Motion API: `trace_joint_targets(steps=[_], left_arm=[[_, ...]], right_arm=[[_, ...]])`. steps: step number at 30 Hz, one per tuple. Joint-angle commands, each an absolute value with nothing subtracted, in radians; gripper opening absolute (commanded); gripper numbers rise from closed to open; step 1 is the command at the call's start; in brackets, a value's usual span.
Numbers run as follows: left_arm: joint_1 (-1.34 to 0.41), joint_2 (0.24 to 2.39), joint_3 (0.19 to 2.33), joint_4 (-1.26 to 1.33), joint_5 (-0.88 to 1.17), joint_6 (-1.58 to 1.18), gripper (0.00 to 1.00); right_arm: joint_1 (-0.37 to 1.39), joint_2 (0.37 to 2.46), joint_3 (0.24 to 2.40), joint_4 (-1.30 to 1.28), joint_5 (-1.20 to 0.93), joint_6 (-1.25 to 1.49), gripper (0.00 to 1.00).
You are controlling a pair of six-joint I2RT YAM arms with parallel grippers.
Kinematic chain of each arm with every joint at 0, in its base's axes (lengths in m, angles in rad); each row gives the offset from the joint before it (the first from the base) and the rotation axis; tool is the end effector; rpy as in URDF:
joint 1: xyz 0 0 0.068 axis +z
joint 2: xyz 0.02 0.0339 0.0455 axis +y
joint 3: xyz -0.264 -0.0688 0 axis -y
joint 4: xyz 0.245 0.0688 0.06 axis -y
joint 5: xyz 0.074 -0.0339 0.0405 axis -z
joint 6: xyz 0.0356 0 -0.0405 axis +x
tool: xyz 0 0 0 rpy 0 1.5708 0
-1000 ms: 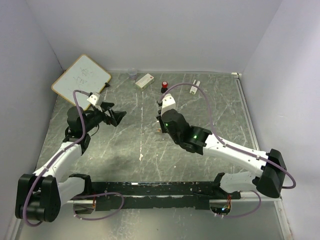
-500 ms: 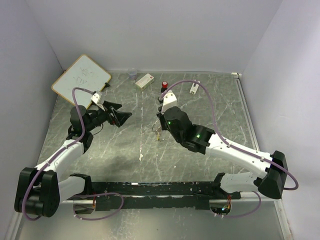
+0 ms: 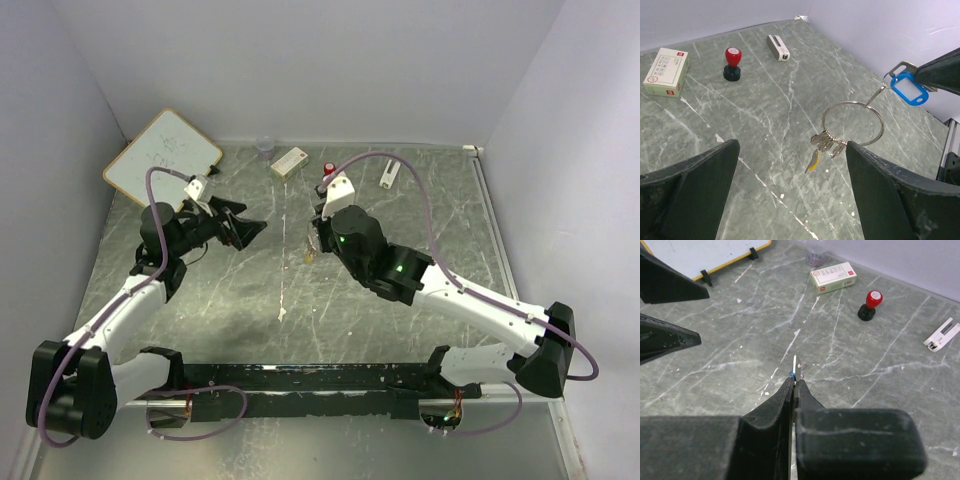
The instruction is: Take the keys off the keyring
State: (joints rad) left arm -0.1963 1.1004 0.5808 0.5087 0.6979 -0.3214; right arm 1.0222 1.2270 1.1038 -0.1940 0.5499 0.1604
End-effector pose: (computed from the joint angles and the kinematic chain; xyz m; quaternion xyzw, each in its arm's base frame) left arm 0.2349 -0.0700 0.2782 0.1982 0.6818 -0.4041 0.5766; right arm 0.1622 0.2298 0.3589 -0.1809 0.7748 0.1321 0.5913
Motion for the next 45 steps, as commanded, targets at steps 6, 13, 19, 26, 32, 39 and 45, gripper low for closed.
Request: trace_joint_targets(steps=[6, 13, 19, 26, 32, 39, 45], left_arm=[[-0.252, 0.982, 0.583, 0.422, 0.385, -0.467, 0.99], [-0.361, 0.968, 0.645, 0.247, 0.133, -0.332, 0.99], [-0.422, 1.024, 0.694, 0.252, 0.25, -0.27, 0.94], [-0.495, 0.963, 0.596, 0.416, 0.303, -0.253, 0.94], [-0.542, 0.93, 0.555, 0.477, 0.29, -0.196, 0.94], [-0.619, 0.986, 0.549, 0.59, 0.298, -0.13, 0.9], [-0.65, 1.026, 0.551, 0.636, 0.267, -0.085, 0.81]], right_arm=[[1.028, 1.247, 1.172, -0.138, 0.543, 0.128, 0.0], [1.028, 1.264, 1.185, -0.108, 0.529, 0.117, 0.0], [1.029, 1.292, 1.207, -0.089, 0.526, 0.11, 0.0], [1.029, 1.279, 1.214, -0.07, 0.522, 0.109, 0.0], [1.028, 1.269, 1.214, -0.069, 0.503, 0.122, 0.0], [1.029, 1.253, 1.208, -0.071, 0.479, 0.144, 0.0], [1.029, 1.233, 1.199, -0.077, 0.467, 0.156, 0.0]])
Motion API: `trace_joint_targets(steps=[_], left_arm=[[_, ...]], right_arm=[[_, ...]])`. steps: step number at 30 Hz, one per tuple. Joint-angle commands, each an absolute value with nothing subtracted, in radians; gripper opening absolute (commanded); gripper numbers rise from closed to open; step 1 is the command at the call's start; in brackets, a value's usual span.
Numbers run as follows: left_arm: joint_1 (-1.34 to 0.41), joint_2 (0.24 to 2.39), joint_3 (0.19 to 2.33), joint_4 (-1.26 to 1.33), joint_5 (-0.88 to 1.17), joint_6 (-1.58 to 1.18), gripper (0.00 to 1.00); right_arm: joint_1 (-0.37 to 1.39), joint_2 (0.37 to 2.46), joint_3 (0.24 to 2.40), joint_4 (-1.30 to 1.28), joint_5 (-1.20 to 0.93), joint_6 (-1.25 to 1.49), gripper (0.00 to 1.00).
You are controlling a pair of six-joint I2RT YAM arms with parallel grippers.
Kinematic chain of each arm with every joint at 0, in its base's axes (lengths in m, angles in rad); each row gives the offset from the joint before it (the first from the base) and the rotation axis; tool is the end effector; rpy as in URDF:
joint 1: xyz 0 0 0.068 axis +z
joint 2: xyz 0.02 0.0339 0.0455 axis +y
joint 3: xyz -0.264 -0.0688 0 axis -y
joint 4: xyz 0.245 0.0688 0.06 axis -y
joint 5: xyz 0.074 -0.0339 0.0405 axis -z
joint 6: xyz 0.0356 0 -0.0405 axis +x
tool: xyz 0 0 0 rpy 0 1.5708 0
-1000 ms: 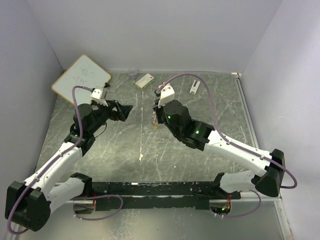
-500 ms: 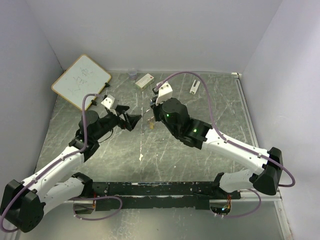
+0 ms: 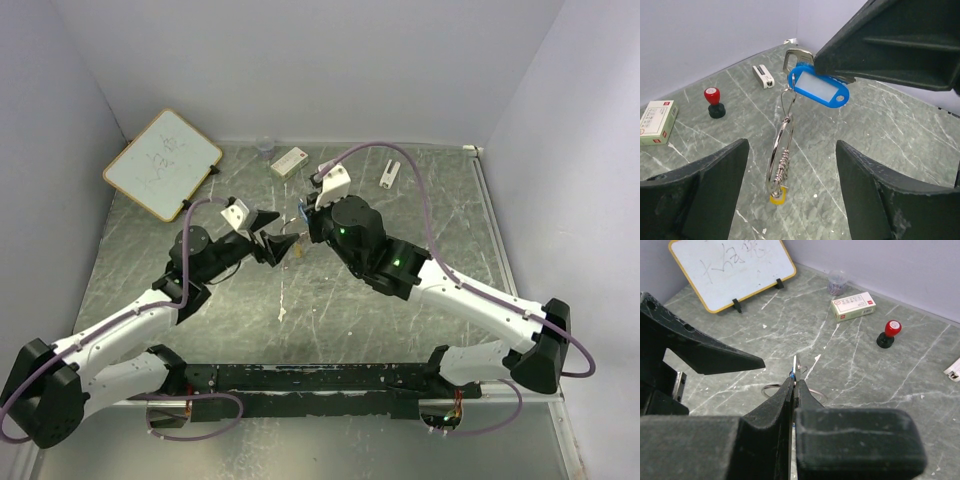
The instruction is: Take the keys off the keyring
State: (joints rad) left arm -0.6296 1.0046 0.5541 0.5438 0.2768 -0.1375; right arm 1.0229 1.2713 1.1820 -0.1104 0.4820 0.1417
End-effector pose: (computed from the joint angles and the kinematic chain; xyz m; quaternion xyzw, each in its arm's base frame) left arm 0.1825 -0.1450 0.2937 0.2614 0.6220 -0.3602 0.6443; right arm 0.1677 0.2432 0.3827 -0.1839 0.7444 0.1838 0.6151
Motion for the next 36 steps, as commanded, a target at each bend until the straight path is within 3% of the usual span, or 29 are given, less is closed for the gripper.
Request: trace_joint_targets(steps=[1, 8, 14, 22, 27, 36], left_arm=[[-0.655, 1.035, 0.553, 0.642, 0.265, -0.085, 0.81], [-0.675, 1.094, 0.584, 0.62, 0.215, -0.067, 0.76], [-0.687, 1.078, 0.519, 0.75, 0.178, -0.079, 0.55], [-0.689, 1.057, 0.486, 0.843, 0.218, -0.096, 0.56], [-0.689, 1.065, 0.481, 0.882, 0.246, -0.111, 0.71], [-0.69, 1.093, 0.464, 0.963, 0.247, -0.109, 0.52]], right_arm=[[1.03, 1.231, 1.199, -0.079, 0.464, 0.158, 0.0], [1.034, 1.211, 1.185, -0.081, 0.436, 0.174, 0.0], [1.04, 1.19, 1.17, -0.085, 0.436, 0.179, 0.0], [1.041, 1.186, 1.163, -0.091, 0.437, 0.18, 0.0], [1.043, 1.185, 1.155, -0.088, 0.436, 0.185, 0.0], [1.051, 1.192, 1.16, -0.089, 0.432, 0.181, 0.0]])
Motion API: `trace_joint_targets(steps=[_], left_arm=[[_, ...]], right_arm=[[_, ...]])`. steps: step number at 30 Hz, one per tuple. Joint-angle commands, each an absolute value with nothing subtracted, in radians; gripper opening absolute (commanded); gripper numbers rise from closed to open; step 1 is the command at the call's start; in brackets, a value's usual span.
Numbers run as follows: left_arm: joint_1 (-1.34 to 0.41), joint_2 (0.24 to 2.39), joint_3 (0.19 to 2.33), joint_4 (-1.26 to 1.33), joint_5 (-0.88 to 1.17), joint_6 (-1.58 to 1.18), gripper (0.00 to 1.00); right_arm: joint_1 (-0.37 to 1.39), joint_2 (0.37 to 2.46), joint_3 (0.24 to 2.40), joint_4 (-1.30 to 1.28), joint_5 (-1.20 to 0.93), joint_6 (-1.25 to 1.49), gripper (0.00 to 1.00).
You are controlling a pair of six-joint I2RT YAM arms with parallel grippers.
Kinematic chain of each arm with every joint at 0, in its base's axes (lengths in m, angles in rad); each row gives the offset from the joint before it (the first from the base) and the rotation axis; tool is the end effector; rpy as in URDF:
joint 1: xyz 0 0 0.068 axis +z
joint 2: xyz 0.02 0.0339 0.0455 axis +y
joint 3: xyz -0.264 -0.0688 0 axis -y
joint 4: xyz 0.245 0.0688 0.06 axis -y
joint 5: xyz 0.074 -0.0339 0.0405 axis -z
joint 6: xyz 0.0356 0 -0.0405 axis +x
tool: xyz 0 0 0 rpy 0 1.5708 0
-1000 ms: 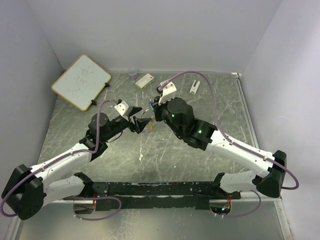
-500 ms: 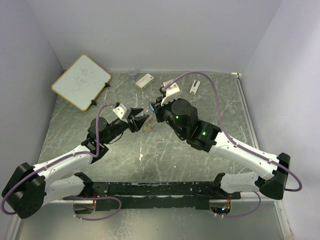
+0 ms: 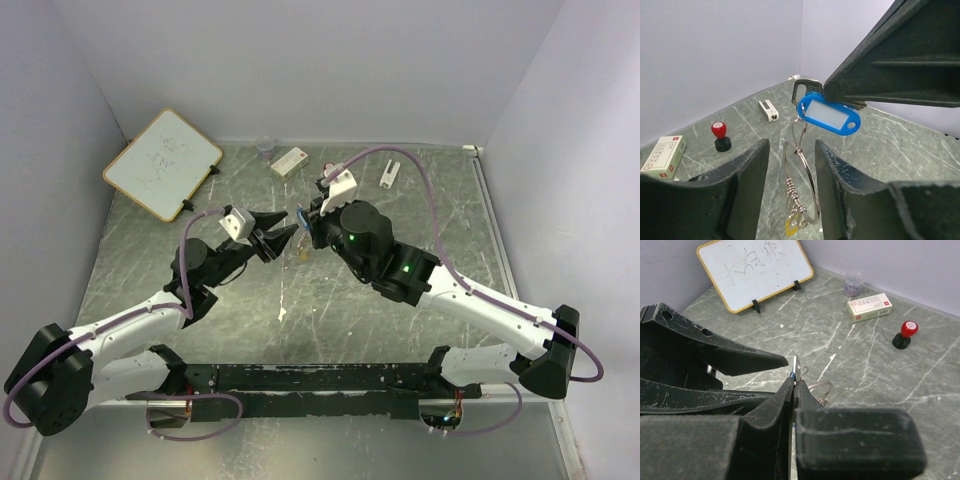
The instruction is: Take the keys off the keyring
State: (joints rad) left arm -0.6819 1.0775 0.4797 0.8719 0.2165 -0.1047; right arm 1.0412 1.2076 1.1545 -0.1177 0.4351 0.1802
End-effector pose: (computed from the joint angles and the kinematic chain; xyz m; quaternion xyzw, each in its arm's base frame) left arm 0.1784 -0.1547 0.2872 0.2534 0.5510 -0.3639 0.7069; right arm 0.1538 0.2330 0.3891 -0.1853 0.7367 0.2255 0.6100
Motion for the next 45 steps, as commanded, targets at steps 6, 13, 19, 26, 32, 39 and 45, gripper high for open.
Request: trace_joint_targets(steps=[6, 13, 19, 26, 32, 39, 45], left_arm=[[-0.693, 1.121, 0.455, 1.005, 0.253, -0.114, 0.51], [-0.711, 1.146, 0.45, 1.056, 0.218, -0.103, 0.51], [-0.735, 1.172, 0.453, 1.071, 0.182, -0.086, 0.48], [-0.76, 1.197, 0.456, 1.087, 0.15, -0.06, 0.45], [-0.775, 1.202, 0.458, 1.097, 0.12, -0.039, 0.4], [-0.781, 1.195, 0.449, 1.108, 0.089, -0.025, 0.38], [-0.782, 1.198, 0.446, 1.124, 0.093, -0.027, 0.39]], right_arm=[[1.055, 1.189, 1.157, -0.081, 0.439, 0.181, 0.0], [1.06, 1.185, 1.161, -0.081, 0.443, 0.178, 0.0], [1.065, 1.18, 1.154, -0.076, 0.448, 0.179, 0.0], [1.069, 1.177, 1.154, -0.078, 0.453, 0.176, 0.0], [1.071, 1.167, 1.145, -0.077, 0.459, 0.175, 0.0], [1.072, 1.164, 1.142, -0.078, 0.461, 0.173, 0.0], [1.073, 1.162, 1.139, -0.076, 0.46, 0.175, 0.0]])
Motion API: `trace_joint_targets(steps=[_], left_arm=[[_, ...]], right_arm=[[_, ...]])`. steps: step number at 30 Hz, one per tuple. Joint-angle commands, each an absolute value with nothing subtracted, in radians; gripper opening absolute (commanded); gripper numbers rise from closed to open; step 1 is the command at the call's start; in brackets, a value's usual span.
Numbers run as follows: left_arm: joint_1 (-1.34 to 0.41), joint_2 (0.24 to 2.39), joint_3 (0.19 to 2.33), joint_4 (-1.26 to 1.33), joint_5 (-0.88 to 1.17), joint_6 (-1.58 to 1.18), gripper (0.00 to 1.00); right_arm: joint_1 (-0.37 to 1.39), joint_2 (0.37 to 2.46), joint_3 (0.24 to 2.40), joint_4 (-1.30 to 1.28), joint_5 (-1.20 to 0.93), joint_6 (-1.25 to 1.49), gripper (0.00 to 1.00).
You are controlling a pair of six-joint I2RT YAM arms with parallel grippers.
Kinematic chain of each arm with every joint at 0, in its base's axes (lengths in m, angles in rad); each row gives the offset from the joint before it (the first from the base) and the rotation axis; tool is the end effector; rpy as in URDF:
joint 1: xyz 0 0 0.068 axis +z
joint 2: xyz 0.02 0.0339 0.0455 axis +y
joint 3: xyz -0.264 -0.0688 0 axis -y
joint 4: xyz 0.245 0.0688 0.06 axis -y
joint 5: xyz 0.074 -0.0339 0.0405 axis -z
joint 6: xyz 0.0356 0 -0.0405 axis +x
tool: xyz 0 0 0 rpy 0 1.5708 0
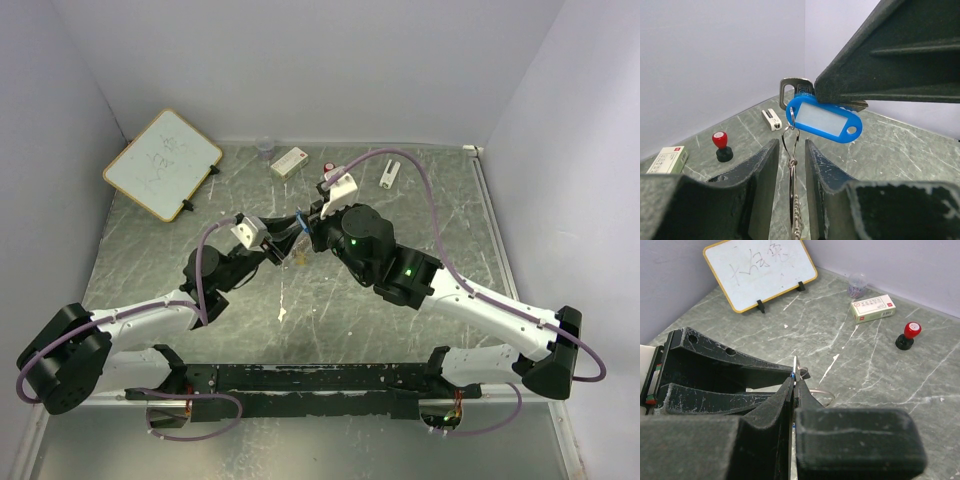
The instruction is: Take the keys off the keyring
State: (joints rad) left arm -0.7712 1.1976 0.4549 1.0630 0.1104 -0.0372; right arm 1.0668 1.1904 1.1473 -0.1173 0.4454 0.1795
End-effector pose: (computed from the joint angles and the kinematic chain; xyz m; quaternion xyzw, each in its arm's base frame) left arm 0.1755 -0.1761 0.2723 0.2515 0.5294 -0.3481 0.7316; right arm 0.1458 0.2326 0.3911 -0.1895 0.7322 0.2324 0.6115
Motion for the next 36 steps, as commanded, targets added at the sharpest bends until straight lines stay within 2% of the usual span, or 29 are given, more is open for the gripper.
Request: trace_joint_targets(steps=[1, 28, 33, 36], left_arm=[[-0.782, 1.198, 0.446, 1.125, 0.093, -0.028, 0.39], [-0.795, 1.219, 0.444, 1.124, 0.106, -0.009, 0.37], [-0.798, 1.226, 0.453, 1.126, 0.109, 0.001, 0.32], [-0.801, 1.225, 0.453, 1.133, 0.104, 0.011, 0.24]], right_arm=[[1.072, 1.161, 1.138, -0.078, 0.46, 0.175, 0.0], [1.075, 1.161, 1.14, -0.075, 0.468, 0.172, 0.0], [1.074, 1.16, 1.139, -0.077, 0.463, 0.175, 0.0], [1.074, 1.158, 1.137, -0.078, 0.463, 0.178, 0.0]])
